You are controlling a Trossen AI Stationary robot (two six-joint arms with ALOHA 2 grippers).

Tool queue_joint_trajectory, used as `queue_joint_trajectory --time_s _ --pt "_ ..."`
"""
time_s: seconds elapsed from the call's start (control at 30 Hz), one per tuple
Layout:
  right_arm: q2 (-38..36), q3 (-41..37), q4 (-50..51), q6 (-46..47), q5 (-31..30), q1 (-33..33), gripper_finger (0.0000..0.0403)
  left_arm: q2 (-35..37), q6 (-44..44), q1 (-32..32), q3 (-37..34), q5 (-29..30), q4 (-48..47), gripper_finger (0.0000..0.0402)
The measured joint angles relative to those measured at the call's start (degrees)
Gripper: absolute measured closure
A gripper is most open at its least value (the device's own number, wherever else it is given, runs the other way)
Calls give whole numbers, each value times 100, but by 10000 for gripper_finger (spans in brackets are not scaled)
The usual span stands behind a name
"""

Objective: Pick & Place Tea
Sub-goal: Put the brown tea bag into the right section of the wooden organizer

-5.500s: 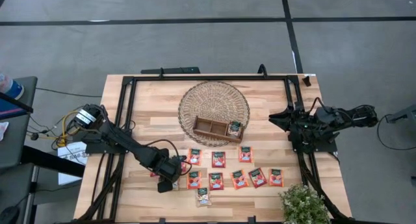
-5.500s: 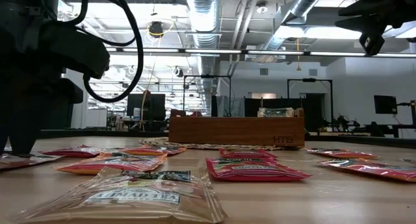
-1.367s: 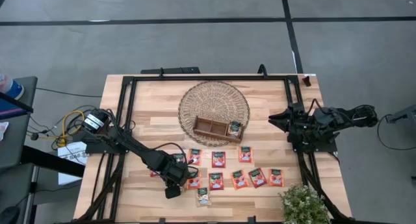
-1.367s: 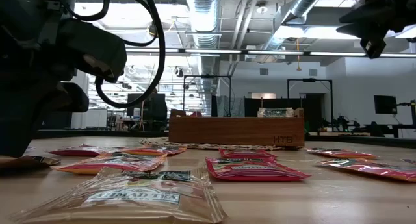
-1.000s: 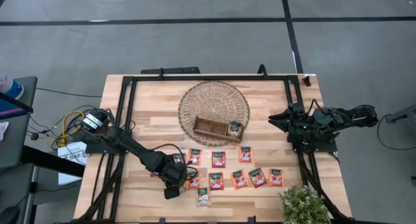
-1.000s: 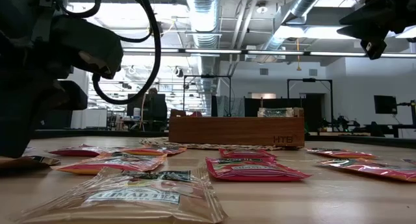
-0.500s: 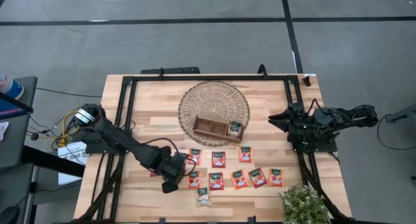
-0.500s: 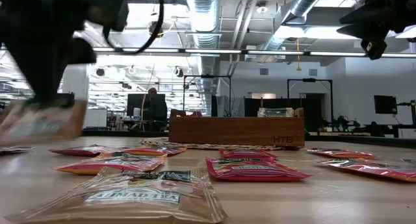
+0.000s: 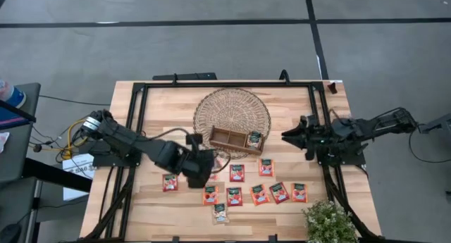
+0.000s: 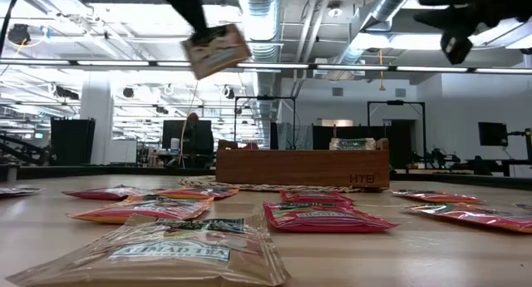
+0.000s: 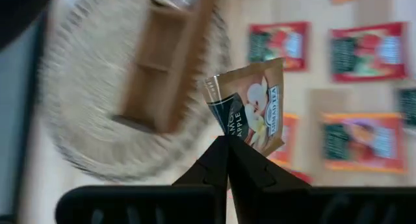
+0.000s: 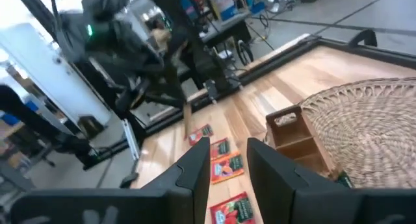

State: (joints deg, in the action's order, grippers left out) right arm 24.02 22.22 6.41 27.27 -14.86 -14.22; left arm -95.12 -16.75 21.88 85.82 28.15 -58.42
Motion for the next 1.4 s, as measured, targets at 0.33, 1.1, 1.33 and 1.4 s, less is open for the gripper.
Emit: queue_joint_trajectory --time_s 0.33,1.1,1.33,1.4 --pt "1768 0 -2010 -77 14 155 292 -44 2304 -747 161 620 1740 401" --pt "4630 1509 -3007 -15 1833 1546 215 -51 3434 -1320 161 295 2254 402" --pt "5007 1944 -2691 -79 2089 1740 223 -51 3443 -1332 161 253 2053 402" --pt "5083 1993 -2589 -81 2096 1775 228 -51 3434 -1330 161 248 2007 402"
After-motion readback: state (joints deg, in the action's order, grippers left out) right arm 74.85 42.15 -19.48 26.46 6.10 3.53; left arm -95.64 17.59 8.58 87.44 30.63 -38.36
